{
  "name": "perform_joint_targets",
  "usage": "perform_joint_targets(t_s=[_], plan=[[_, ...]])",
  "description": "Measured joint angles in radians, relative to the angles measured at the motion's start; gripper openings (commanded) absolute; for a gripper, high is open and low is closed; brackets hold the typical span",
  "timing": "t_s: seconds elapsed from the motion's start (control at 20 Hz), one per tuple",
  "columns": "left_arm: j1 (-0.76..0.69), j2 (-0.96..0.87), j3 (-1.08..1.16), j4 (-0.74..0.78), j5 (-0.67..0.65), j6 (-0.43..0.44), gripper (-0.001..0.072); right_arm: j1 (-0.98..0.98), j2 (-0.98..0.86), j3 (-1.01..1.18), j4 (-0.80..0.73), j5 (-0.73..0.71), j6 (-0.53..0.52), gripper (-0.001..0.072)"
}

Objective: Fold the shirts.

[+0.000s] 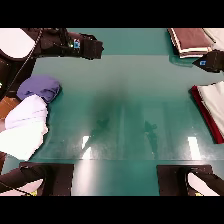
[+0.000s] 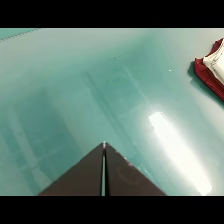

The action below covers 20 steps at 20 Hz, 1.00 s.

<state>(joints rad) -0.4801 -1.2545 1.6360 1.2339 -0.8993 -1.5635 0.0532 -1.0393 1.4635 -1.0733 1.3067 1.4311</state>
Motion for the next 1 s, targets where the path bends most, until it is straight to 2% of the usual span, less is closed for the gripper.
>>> perform_joint_targets(t_s=[0.75, 0.9, 0.95, 1.0], plan=[[0.0, 0.0, 0.0, -0.002, 0.007, 0.002, 0.0027, 0.0, 0.0, 0.0, 0.001, 0.005, 0.0, 0.0014], [0.033, 0.013, 0.01, 0.095, -0.021, 0.027, 0.0035, 0.0, 0.0, 0.0, 0.001, 0.005, 0.0, 0.0014], [0.061, 0.019, 0.011, 0.155, -0.05, 0.025, 0.0268, 0.0, 0.0, 0.0, 0.001, 0.005, 0.0, 0.0014], [0.102, 0.024, 0.013, 0.216, -0.093, 0.014, 0.06, 0.0, 0.0, 0.0, 0.0, 0.005, 0.0, 0.0014]])
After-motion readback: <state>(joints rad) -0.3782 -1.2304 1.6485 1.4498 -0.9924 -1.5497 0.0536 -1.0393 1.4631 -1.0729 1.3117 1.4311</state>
